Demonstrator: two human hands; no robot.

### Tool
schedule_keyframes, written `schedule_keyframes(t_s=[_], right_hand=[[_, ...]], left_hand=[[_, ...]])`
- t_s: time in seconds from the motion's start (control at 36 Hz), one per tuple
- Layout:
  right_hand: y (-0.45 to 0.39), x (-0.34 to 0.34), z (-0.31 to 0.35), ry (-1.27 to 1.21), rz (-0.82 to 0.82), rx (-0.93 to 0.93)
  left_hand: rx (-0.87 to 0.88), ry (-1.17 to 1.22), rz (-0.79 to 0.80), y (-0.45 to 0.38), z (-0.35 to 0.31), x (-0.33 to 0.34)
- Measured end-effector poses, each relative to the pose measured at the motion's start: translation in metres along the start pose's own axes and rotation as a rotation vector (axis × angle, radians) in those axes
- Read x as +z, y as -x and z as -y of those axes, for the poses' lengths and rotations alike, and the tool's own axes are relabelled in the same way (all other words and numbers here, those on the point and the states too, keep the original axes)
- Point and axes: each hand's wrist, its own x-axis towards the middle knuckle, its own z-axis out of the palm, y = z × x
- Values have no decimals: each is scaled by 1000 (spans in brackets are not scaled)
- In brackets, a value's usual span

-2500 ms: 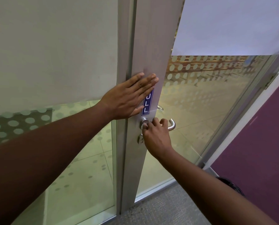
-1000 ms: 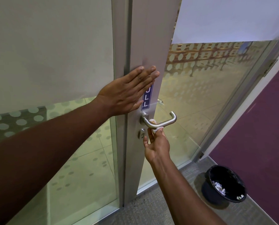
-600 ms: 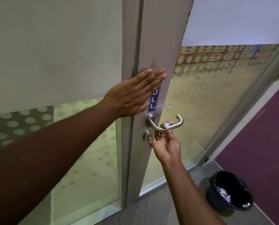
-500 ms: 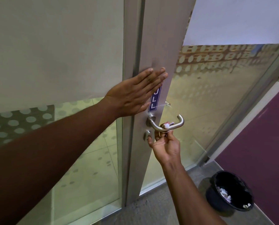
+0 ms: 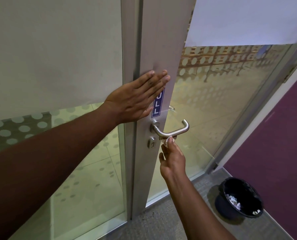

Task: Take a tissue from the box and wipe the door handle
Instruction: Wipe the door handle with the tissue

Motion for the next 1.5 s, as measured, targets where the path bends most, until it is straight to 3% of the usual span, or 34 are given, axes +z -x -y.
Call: schedule_keyframes(t_s=[0.19,0.28,0.47,0.75,0.89,0.94,1.08,1.17,1.39,1.5], right_hand=[[-1,-21,20,304,-31,-392],[-5,-27,40,543,9,-564],[-13,-27,70,1235,-74,-1079],[-4,-4,43,1456,110,-1209],[11,11,17,1760,218,-1313],[15,12,12,1819,196,-1313],[12,8,27,1619,104,-1556],[7,13,40,1591,84,-1603],[-4,26,44,1960,153,-1495],[-10,23,48,1984,149,-1552]], left_hand=[[1,-3,-7,1,0,0],[-4,3,-9,0,1,0],[-4,3,1,1,1,1],[0,-8,9,2,0,1],[-3,-3,13,2,0,0],[-1,3,12,2,0,0],[10,3,25,1,0,0],[14,-2,18,1,1,1],[16,-13,31,2,2,-1],[19,-24,28,1,5,0]])
